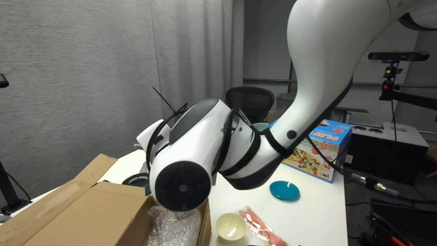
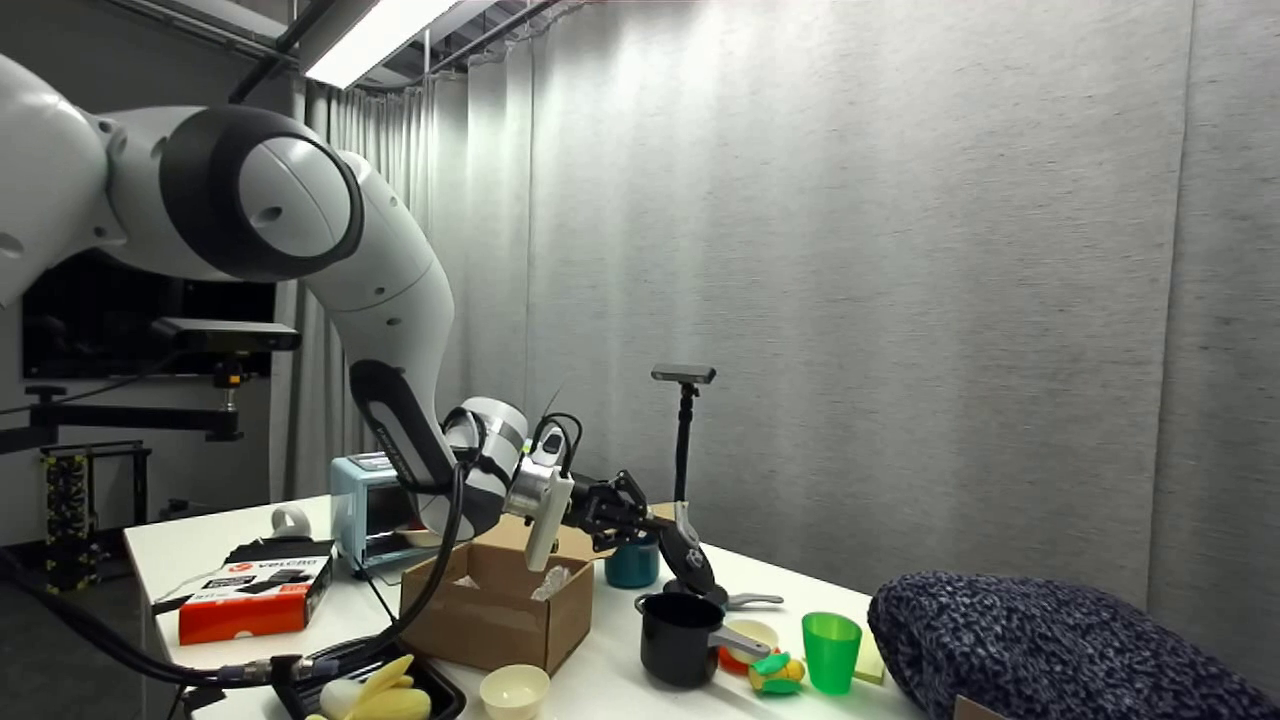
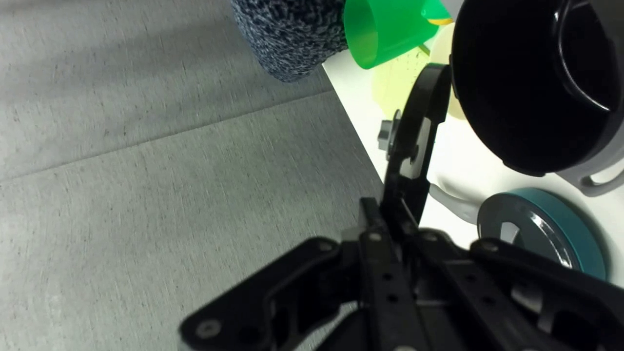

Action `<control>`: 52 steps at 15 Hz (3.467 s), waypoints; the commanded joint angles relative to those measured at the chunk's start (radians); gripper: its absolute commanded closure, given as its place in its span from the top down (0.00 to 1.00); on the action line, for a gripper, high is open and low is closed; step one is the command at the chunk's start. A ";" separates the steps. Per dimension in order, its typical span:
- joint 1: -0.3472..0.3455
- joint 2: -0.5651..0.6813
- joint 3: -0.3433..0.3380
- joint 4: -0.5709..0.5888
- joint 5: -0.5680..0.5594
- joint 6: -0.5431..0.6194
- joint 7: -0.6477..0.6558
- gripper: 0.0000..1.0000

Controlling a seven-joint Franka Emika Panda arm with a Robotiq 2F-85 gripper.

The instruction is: Put the lid on the small pot

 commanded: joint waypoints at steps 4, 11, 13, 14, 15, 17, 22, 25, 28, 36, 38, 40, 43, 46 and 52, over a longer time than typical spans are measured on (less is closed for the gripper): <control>-0.032 0.005 0.009 0.006 -0.012 0.057 -0.034 0.02; -0.032 -0.016 0.008 -0.037 -0.017 0.070 -0.057 0.02; -0.029 -0.032 0.000 -0.054 -0.028 0.049 -0.060 0.02; -0.032 -0.045 0.000 -0.065 -0.027 0.051 -0.056 0.02; -0.033 -0.055 -0.001 -0.074 -0.029 0.048 -0.054 0.02; -0.038 -0.076 0.003 -0.094 -0.023 0.060 -0.063 0.02; -0.038 -0.106 0.010 -0.152 -0.002 0.051 -0.141 0.02; -0.039 -0.126 0.007 -0.186 -0.018 0.037 -0.124 0.02; -0.028 -0.123 0.005 -0.178 -0.090 0.017 -0.043 0.02; -0.032 -0.118 0.012 -0.196 -0.267 -0.029 -0.040 0.02; -0.040 -0.123 0.018 -0.212 -0.259 -0.041 -0.034 0.02; -0.057 -0.131 0.025 -0.233 -0.215 -0.036 -0.009 0.02; -0.070 -0.137 0.022 -0.251 -0.197 -0.036 0.034 0.02; -0.078 -0.128 0.020 -0.249 -0.214 -0.037 0.067 0.02; -0.069 -0.088 0.042 -0.232 -0.242 -0.015 0.102 0.02</control>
